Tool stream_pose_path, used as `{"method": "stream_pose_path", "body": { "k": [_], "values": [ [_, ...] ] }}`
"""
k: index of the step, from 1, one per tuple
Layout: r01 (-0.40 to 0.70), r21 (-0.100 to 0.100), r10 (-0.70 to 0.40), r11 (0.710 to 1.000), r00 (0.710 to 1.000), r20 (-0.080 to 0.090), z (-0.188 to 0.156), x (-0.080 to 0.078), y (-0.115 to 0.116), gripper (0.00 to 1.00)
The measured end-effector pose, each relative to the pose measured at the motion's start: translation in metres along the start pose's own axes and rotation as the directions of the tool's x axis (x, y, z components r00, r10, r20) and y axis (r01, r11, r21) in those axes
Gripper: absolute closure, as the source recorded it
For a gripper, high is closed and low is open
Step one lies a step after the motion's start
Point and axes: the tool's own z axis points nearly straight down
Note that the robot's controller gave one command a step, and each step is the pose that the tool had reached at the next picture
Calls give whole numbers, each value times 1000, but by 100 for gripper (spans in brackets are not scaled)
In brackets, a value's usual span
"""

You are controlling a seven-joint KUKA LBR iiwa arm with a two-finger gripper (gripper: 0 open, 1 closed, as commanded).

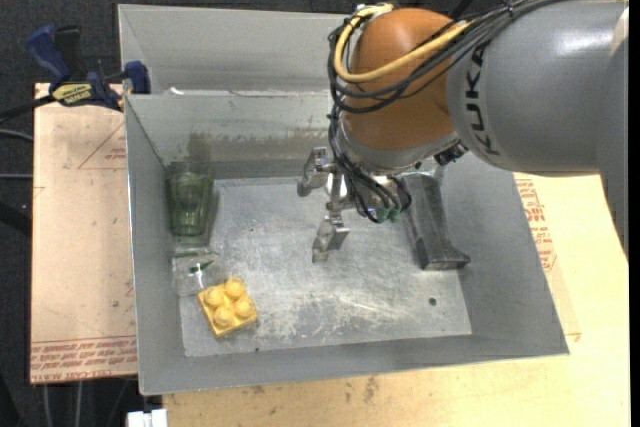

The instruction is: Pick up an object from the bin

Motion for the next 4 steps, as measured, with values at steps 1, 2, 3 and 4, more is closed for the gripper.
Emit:
{"method": "stream_pose_path", "body": {
  "k": [1,2,3,4],
  "values": [
    [-131,0,131,991,991,-5,28,18,14,0],
    [114,0,-114,994,993,-8,44,26,49,0],
    [97,-1,-98,995,995,-6,37,-4,74,0],
    [-56,1,56,998,998,-6,36,15,96,0]
  ]
}}
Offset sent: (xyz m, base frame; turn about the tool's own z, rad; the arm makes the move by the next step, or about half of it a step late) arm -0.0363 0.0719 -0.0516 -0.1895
